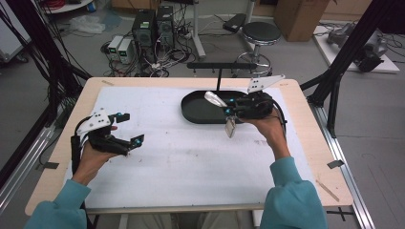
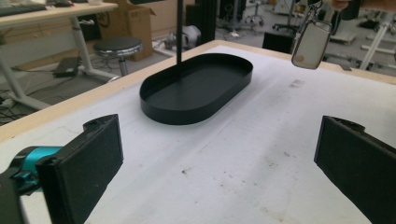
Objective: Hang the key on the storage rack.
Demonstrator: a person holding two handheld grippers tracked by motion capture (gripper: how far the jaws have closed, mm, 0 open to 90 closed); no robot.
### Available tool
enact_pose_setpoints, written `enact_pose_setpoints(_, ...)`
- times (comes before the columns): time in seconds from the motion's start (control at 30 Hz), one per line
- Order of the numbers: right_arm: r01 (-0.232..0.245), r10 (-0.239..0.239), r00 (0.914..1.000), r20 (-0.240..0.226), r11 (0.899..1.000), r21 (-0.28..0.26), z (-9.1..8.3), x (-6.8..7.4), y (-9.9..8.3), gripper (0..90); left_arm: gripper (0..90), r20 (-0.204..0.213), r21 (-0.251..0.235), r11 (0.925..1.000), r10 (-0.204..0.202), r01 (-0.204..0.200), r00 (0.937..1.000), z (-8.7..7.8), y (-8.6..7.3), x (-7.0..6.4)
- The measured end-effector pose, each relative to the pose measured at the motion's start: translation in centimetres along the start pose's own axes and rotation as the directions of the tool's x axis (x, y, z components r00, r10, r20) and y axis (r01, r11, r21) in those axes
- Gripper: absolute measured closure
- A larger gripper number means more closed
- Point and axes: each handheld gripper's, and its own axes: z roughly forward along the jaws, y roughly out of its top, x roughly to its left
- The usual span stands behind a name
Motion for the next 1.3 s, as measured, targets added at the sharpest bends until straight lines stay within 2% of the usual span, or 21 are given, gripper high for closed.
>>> enact_pose_setpoints(0.17, -0.040, 0.041, 0.9980, 0.047, 0.999, -0.036, -0.8, -1.2, -0.5, 74.6, 1.7, -0.025, -0.069, 0.9967, -0.045, 0.043, 0.9987, -1.2, -1.9, 0.4)
enact_pose_setpoints(0.23, -0.060, 0.063, 0.9963, 0.059, 0.997, -0.057, -1.1, -1.7, -0.7, 74.6, 1.7, -0.042, -0.101, 0.9940, -0.045, 0.041, 0.9981, -1.6, -2.7, 0.3)
enact_pose_setpoints(0.33, -0.072, 0.077, 0.9941, 0.077, 0.995, -0.062, -1.4, -2.3, -0.8, 74.6, 1.7, -0.063, -0.120, 0.9922, -0.043, 0.035, 0.9971, -2.0, -3.7, 0.3)
enact_pose_setpoints(0.5, -0.076, 0.083, 0.9923, 0.092, 0.995, -0.070, -1.7, -3.1, -0.4, 74.6, 1.7, -0.076, -0.142, 0.9896, -0.032, 0.021, 0.9966, -2.4, -5.1, 0.0)
enact_pose_setpoints(0.73, -0.105, 0.113, 0.9886, 0.099, 0.991, -0.085, -2.1, -4.9, -0.3, 74.6, 1.7, -0.077, -0.144, 0.9895, -0.002, -0.009, 0.9970, -2.6, -6.4, -0.4)
enact_pose_setpoints(0.97, -0.129, 0.139, 0.9816, 0.131, 0.988, -0.081, -2.3, -6.4, -0.1, 74.6, 1.7, -0.090, -0.158, 0.9874, -0.016, 0.002, 0.9958, -2.5, -7.2, -0.4)
enact_pose_setpoints(1.3, -0.158, 0.172, 0.9720, 0.161, 0.983, -0.095, -1.5, -7.6, -0.6, 74.6, 1.7, -0.097, -0.175, 0.9845, -0.026, 0.008, 0.9950, -2.3, -8.0, -0.4)
